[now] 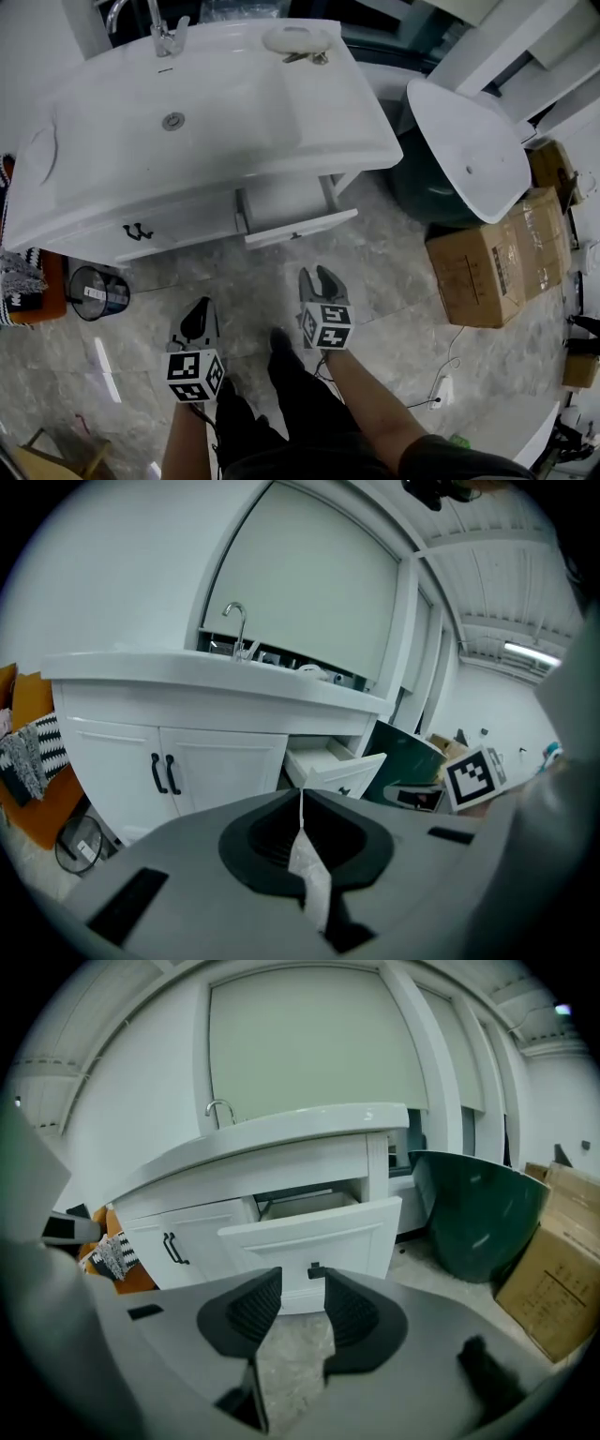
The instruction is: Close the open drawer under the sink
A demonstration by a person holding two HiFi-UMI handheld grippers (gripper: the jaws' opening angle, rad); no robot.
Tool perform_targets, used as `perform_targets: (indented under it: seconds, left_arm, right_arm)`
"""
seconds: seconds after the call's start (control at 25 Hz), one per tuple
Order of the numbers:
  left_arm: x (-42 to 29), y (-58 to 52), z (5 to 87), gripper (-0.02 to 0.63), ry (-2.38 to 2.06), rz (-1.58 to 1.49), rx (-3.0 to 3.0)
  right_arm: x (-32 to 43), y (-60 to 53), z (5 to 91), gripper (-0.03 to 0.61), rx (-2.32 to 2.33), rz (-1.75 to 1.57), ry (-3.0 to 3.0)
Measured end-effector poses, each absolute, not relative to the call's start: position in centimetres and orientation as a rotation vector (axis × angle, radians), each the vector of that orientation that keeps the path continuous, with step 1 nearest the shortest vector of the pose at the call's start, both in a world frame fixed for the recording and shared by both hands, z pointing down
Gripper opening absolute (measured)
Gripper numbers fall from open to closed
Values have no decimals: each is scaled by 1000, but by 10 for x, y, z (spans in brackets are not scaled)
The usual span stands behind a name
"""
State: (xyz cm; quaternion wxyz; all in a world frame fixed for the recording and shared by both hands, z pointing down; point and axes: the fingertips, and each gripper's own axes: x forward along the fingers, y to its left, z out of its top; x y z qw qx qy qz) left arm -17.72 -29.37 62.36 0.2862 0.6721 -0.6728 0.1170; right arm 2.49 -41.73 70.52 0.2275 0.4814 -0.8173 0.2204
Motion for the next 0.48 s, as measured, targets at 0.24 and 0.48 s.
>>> perform_targets:
  seconds: [0.24, 0.48]
  left_arm:
    - [-188, -312, 668, 20, -1828, 324, 1729]
    - [-190, -324, 695, 20, -1832, 301, 1684]
  right_arm:
    - [4, -451, 758, 141, 1288, 634, -2246]
    - [-3, -480, 792, 149, 1260, 598, -2227]
